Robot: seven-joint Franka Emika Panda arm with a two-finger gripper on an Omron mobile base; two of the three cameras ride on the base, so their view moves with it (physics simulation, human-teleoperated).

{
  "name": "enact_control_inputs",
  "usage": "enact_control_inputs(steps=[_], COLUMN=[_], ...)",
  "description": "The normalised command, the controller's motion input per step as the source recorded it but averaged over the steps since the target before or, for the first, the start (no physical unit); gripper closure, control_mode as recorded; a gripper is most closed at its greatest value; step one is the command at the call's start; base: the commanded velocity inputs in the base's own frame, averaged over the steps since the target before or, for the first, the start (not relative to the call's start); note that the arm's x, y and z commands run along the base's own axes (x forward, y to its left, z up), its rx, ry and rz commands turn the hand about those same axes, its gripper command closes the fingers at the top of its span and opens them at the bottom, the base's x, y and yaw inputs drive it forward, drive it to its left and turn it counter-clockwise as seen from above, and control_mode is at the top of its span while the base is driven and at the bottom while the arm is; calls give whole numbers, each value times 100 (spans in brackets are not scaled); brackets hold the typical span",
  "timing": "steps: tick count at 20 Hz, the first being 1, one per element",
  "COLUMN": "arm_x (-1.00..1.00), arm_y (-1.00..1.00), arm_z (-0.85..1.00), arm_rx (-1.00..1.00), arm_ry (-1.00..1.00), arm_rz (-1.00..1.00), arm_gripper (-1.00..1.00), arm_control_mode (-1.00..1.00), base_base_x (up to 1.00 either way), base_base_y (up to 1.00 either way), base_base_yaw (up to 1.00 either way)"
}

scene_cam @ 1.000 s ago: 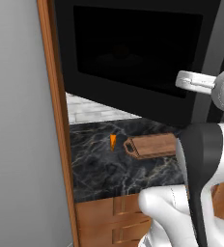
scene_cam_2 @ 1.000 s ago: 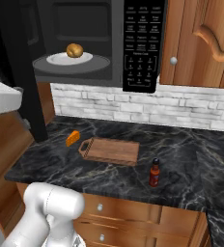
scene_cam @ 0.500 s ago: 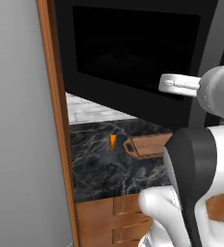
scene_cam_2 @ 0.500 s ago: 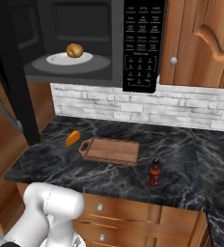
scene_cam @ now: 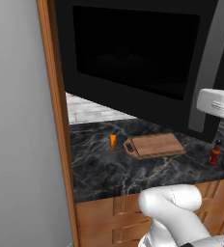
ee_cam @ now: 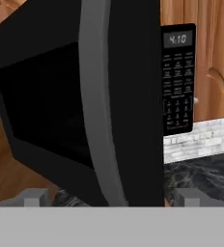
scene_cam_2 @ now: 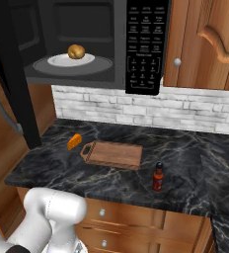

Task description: Retrieve the reheated potato from the microwave, then place the potato, cheese, and condiment on the cutting board.

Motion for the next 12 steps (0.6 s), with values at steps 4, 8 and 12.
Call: enact_control_inputs(steps=[4, 8, 12], arm_x=[-41, -1, 1], arm_y=[-100, -100, -100], arm_z=[2, 0, 0], arm_rx=[14, 35, 45], arm_ry=[-1, 0, 0], arm_rz=[2, 9, 16], arm_gripper=[-100, -100, -100], arm_control_mode=[-100, -100, -100], base_base_x=[0, 0, 0], base_base_y=[0, 0, 0], base_base_yaw=[0, 0, 0])
